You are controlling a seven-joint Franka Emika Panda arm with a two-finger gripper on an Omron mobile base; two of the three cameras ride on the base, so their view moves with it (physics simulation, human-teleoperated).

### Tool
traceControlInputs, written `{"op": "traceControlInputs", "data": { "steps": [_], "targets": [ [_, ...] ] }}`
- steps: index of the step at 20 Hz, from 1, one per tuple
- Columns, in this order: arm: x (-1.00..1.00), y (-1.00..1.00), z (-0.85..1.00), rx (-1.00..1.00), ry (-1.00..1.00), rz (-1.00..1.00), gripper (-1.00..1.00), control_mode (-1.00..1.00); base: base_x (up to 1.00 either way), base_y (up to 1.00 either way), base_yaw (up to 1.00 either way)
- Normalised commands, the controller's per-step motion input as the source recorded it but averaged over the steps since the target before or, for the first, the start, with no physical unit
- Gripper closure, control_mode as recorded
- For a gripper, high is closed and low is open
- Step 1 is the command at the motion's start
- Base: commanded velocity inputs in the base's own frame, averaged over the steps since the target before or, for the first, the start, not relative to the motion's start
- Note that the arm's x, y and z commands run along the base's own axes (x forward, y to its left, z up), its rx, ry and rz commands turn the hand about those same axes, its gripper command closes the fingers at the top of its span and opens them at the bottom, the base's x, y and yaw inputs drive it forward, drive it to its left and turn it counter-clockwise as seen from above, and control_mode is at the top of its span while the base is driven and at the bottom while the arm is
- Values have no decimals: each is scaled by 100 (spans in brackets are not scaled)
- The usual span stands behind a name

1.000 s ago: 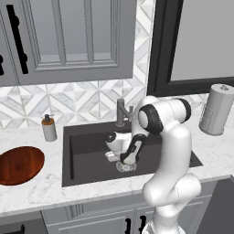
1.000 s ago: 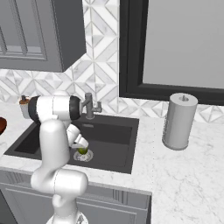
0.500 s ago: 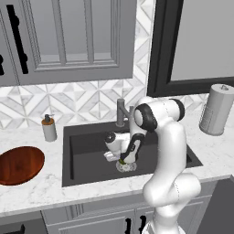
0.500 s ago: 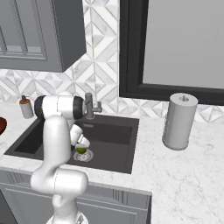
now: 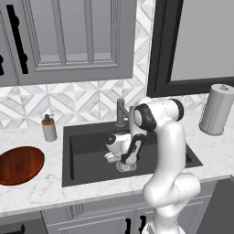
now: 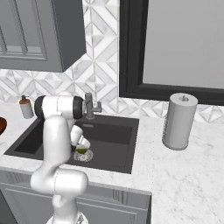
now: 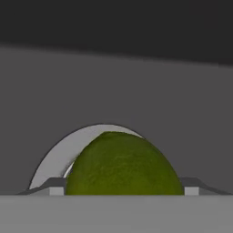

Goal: Pick the lime from the sink and place it in the bowl. Then pick the bowl and place it in the microwave. Then close the microwave door and press the start button.

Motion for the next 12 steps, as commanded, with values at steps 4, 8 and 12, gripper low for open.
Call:
{"op": "traceControlInputs", "data": {
  "steps": [4, 8, 12],
  "targets": [
    [-71, 29, 98, 4, -6, 2, 100, -100, 0, 0, 0],
    [-74, 46, 100, 16, 0, 7, 100, -100, 0, 0, 0],
    [-61, 48, 100, 17, 0, 8, 100, -100, 0, 0, 0]
  ]
}}
